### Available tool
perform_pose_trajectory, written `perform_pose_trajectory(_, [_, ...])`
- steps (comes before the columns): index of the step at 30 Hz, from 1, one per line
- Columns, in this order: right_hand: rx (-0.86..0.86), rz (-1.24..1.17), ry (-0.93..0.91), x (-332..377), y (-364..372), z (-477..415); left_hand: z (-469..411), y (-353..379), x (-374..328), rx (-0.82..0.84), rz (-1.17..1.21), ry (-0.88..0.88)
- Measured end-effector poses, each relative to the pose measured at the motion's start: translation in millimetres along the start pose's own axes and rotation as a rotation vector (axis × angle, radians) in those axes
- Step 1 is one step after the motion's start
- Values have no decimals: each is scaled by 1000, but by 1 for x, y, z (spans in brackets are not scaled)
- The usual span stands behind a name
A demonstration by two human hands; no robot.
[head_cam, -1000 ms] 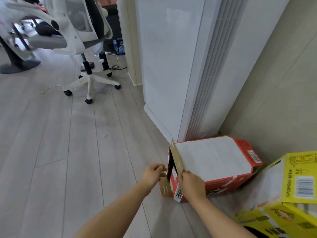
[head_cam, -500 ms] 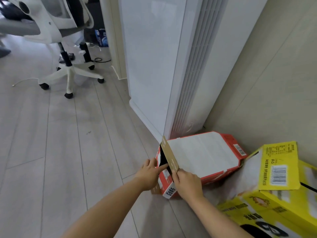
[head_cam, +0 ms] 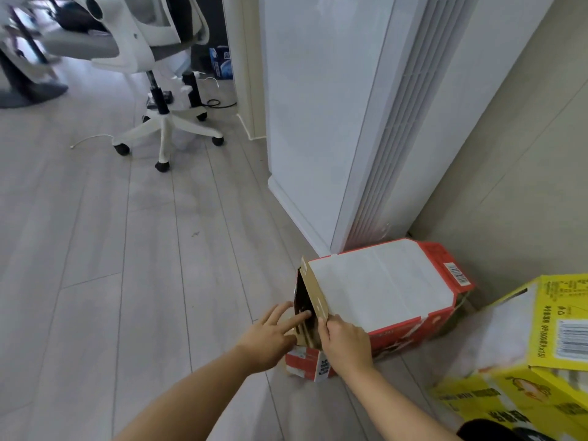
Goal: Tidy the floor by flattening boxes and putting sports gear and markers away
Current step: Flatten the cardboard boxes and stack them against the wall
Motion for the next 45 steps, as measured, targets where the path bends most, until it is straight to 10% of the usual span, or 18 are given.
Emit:
perform_pose_trajectory(26, [306,139,-162,116,27,-8,111,22,51,210,22,-315])
perform_pose_trajectory(45, [784,219,-249,44,195,-10,93,67,43,99,146,-544])
Point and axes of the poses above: each hand's wrist, its own z-axis away from the middle knuckle, its own y-axis out of the palm, x = y × z, the point moved 7 cm from there along -z, towards the middle knuckle, and after that the axes turned 10 degrees about y, right-handed, at the moved point
